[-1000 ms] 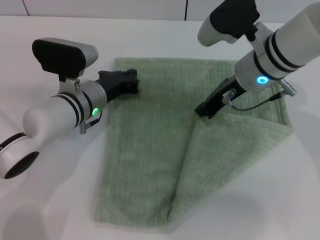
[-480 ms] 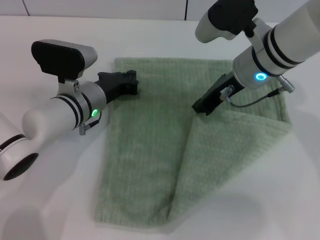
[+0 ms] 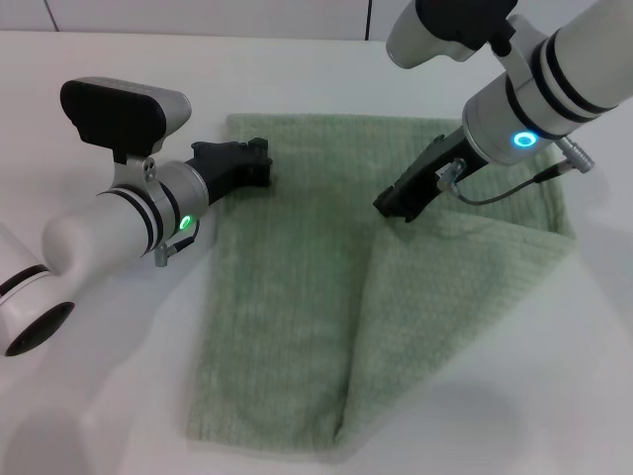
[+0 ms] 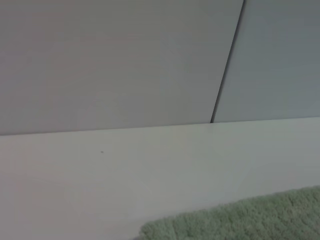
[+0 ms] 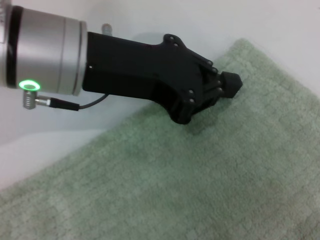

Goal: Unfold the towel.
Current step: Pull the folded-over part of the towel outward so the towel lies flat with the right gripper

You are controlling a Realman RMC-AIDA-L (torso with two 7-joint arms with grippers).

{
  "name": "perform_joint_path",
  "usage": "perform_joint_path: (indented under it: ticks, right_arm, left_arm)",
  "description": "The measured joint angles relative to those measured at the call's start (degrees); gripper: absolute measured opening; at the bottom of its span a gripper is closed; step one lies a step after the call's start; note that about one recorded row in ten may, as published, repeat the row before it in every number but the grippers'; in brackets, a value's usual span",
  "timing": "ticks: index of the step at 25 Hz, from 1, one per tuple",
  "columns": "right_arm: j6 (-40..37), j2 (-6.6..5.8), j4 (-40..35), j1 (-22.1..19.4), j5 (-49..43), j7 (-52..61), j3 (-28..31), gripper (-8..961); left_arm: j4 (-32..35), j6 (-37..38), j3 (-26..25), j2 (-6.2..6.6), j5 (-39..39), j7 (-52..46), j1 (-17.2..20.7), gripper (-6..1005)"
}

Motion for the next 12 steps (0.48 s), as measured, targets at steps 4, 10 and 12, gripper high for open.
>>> perform_joint_path:
  ticks: [4, 10, 12]
  right_arm:
    - [-2.23, 0.0, -3.25, -1.07, -0.34, 0.51, -0.01, 22]
    - [-4.88, 0.0, -9.25, -3.08, -3.63, 3.07, -0.41, 22]
    - [-6.17, 0.0, -11.54, -3.88, -3.84, 3.37, -0.59, 23]
  left_arm:
    - [0.08, 0.0, 0.05, 0.0, 0.07, 0.0, 0.0, 37]
    - [0.29, -0.31, 0.39, -0.01, 0.11, 0.0, -0.28, 38]
    - [0.29, -0.35, 0.42, -0.01, 0.11, 0.0, -0.28, 39]
